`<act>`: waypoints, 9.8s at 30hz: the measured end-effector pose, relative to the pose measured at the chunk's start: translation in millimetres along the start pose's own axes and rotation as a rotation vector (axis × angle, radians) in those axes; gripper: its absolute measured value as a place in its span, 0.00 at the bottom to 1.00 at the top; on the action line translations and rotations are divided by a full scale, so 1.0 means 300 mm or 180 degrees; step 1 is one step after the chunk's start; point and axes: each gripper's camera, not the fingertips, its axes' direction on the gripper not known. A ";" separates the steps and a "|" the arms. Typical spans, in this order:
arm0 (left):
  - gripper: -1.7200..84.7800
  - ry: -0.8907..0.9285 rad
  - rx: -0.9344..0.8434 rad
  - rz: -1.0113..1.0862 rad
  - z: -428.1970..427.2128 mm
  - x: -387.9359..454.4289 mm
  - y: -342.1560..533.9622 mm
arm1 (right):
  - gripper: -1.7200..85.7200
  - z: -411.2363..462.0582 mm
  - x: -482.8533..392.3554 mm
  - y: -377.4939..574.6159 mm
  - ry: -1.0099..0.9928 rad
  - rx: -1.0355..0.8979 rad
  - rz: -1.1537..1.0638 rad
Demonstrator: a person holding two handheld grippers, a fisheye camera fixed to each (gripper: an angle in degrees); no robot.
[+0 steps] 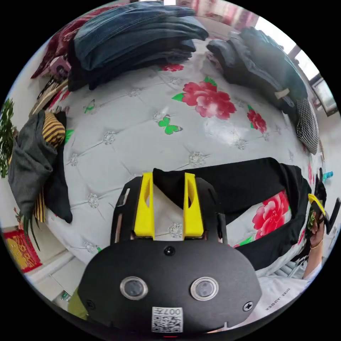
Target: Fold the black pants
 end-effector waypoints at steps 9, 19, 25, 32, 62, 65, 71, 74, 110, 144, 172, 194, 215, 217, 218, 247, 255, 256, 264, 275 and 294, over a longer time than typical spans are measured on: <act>0.03 -0.0135 0.1823 0.0755 -0.405 -0.041 0.182 | 0.11 -0.082 0.122 0.085 0.0055 0.0125 0.0302; 0.08 -0.0295 0.0832 -0.0606 -0.119 -0.463 0.557 | 0.11 0.003 0.154 0.109 0.0153 -0.0073 0.0344; 0.10 0.0048 0.0904 -0.0160 -0.130 -0.482 0.476 | 0.11 -0.007 0.227 0.024 0.0555 -0.0206 0.0158; 0.14 0.0232 0.0394 0.1020 0.009 -0.286 0.056 | 0.10 0.022 0.385 -0.115 0.1058 -0.0635 -0.0027; 0.01 0.0407 0.1305 0.0883 -0.477 -0.334 0.650 | 0.02 -0.334 0.114 0.244 0.0726 0.0087 -0.0585; 0.01 0.0402 0.0968 0.0713 -0.400 -0.340 0.793 | 0.02 -0.257 0.108 0.361 0.0764 -0.0183 -0.0558; 0.01 0.0399 0.0020 0.0411 -0.082 -0.317 0.935 | 0.02 0.048 0.170 0.498 0.0768 -0.0924 -0.0330; 0.01 0.0438 0.0131 0.0356 -0.095 -0.323 0.923 | 0.02 0.047 0.173 0.475 0.0723 -0.0815 -0.0244; 0.01 0.0349 0.0350 -0.0032 -0.215 -0.413 0.622 | 0.02 0.171 0.061 0.237 0.0935 -0.0674 0.0406; 0.01 0.0803 0.0250 -0.0483 -0.223 -0.581 0.578 | 0.02 0.162 0.013 0.193 0.0941 -0.0741 0.0383; 0.06 0.0093 0.0100 -0.0954 -0.016 -0.496 0.618 | 0.02 -0.215 -0.187 0.353 0.0109 0.0586 0.0412; 0.05 0.2414 0.0770 0.1681 -0.223 0.155 0.516 | 0.02 -0.597 0.026 0.677 -0.0034 0.1076 0.0823; 0.13 0.2067 0.0248 0.1900 -0.084 0.358 0.518 | 0.12 -0.717 0.747 0.996 -0.0866 0.1388 0.2392; 0.13 0.2023 0.0167 0.1576 -0.060 0.282 0.509 | 0.13 -0.681 0.807 0.997 -0.1064 0.1414 0.2572; 0.13 0.1995 0.0124 0.1306 -0.043 0.222 0.504 | 0.13 -0.658 0.837 0.992 -0.1169 0.1433 0.2660; 0.12 0.2374 0.0151 -0.0774 0.118 -0.478 0.508 | 0.06 -0.051 -0.582 0.319 -0.1794 -0.1083 -0.1616; 0.15 0.2643 0.0287 -0.0653 0.092 -0.661 0.545 | 0.11 -0.265 -0.118 0.355 -0.1510 -0.0068 0.0036; 0.16 0.2682 0.0269 -0.0512 0.089 -0.673 0.532 | 0.12 -0.275 -0.043 0.387 -0.1460 0.0006 0.0283; 0.18 0.2959 -0.0370 0.0466 0.184 -0.441 0.349 | 0.13 -0.031 0.010 0.417 -0.1539 -0.0599 0.0646; 0.09 0.3224 -0.0083 0.1101 0.023 -0.119 -0.132 | 0.09 -0.381 0.144 -0.026 -0.1240 0.0155 0.0045; 0.12 0.1455 -0.0363 0.1900 0.171 0.422 -0.197 | 0.11 -0.379 0.667 0.250 0.1007 0.0772 0.0994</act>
